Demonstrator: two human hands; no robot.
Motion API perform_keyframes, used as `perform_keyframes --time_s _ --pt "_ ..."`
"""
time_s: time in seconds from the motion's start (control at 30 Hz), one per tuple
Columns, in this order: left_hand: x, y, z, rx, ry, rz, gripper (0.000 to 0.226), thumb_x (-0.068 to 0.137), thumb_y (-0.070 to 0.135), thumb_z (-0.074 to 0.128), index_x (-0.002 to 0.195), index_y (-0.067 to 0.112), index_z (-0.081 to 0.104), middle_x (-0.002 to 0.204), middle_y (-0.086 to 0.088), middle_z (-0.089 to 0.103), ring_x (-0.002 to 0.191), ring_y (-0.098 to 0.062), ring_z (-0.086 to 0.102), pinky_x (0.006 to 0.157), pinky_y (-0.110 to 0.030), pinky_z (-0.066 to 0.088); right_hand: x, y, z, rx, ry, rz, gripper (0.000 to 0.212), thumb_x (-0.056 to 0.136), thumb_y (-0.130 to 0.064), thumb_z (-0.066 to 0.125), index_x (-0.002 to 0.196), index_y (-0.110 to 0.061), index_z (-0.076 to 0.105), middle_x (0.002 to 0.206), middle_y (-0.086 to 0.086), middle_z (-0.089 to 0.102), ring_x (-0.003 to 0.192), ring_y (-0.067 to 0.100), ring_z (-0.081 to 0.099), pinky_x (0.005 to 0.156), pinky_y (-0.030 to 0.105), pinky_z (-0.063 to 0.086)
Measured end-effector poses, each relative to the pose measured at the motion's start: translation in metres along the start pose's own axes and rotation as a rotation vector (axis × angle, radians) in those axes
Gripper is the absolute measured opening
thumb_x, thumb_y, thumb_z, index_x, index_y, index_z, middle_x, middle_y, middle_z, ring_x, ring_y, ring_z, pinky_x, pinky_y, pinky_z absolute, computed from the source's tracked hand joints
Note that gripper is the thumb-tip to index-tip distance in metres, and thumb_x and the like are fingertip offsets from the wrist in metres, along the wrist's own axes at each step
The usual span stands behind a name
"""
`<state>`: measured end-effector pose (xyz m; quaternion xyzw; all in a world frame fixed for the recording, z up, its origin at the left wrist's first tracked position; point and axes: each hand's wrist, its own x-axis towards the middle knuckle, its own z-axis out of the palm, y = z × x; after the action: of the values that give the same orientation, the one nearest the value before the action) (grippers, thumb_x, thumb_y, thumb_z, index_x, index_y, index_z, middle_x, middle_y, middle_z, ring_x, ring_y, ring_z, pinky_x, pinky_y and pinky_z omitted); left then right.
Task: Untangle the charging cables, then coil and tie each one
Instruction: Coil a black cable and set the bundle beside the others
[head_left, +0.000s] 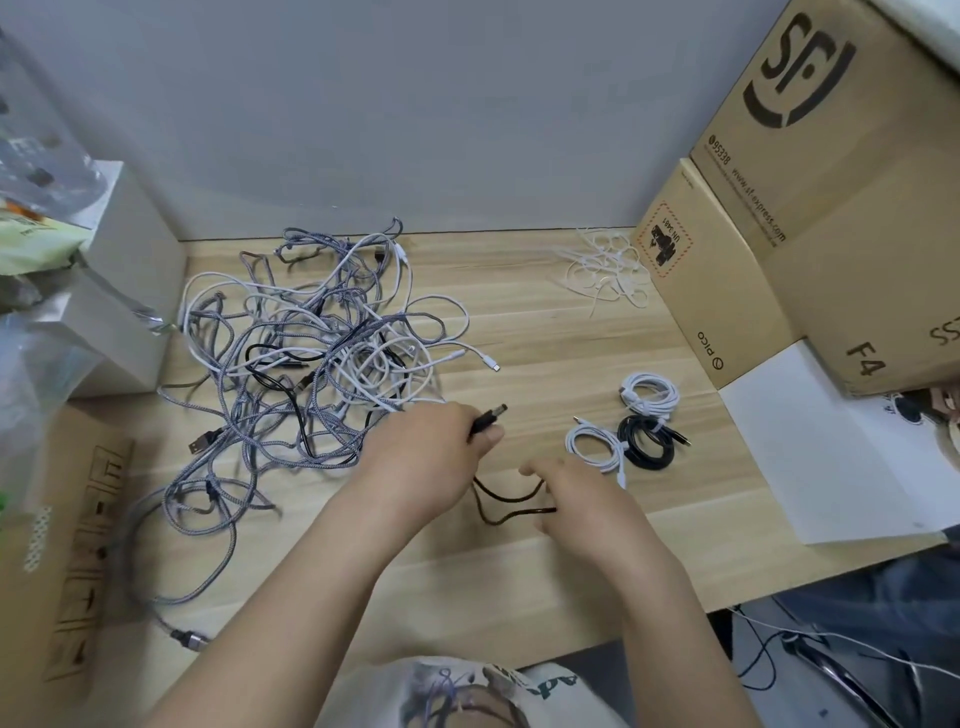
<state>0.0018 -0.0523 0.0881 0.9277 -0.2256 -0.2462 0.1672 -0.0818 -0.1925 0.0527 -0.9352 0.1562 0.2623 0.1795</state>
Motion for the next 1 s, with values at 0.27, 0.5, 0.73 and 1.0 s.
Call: perform_keyframes --time_s 0.27,0.5,0.73,1.0 --pt "-0.008 0.009 -0.021 -1.099 -0.067 0.14 0.026 0.097 0.029 0.044 0.096 0.01 0.063 0.062 -0.008 0.066 0.049 -0.014 0.062 0.047 -0.021 0.047 -0.011 -0.026 -0.009 0.815 0.04 -0.385 0.047 0.065 -0.009 0.044 0.097 -0.042 0.049 0.096 -0.014 0.059 0.1 0.003 0.054 0.084 0.02 0.041" --pt "-0.003 0.004 -0.024 -1.276 0.126 0.12 0.025 0.095 0.022 0.05 0.12 0.016 0.05 0.075 -0.001 0.068 0.049 -0.012 0.061 0.044 -0.018 0.047 -0.022 -0.034 -0.017 1.134 0.041 -0.461 0.021 0.093 -0.012 0.052 0.109 -0.025 0.057 0.056 -0.011 0.056 0.065 0.005 0.056 0.072 0.015 0.047" --pt "0.01 -0.009 -0.003 -0.709 0.367 0.223 0.038 0.093 0.022 0.054 0.131 0.022 0.049 0.128 0.004 0.045 0.113 -0.006 0.045 0.097 -0.018 0.033 -0.029 -0.037 -0.026 1.155 0.097 -0.407 0.017 0.085 -0.026 0.05 0.08 -0.016 0.062 0.048 -0.013 0.044 0.045 0.006 0.039 0.06 0.022 0.044" --pt "-0.002 -0.006 0.0 -1.025 -0.082 0.45 0.055 0.084 0.07 0.031 0.068 0.024 0.057 0.052 0.011 0.046 0.051 -0.007 0.039 0.051 -0.016 0.035 -0.032 -0.036 -0.039 1.241 0.266 -0.391 0.021 0.093 -0.014 0.051 0.073 -0.01 0.058 0.045 -0.01 0.052 0.04 0.001 0.027 0.042 0.012 0.023"
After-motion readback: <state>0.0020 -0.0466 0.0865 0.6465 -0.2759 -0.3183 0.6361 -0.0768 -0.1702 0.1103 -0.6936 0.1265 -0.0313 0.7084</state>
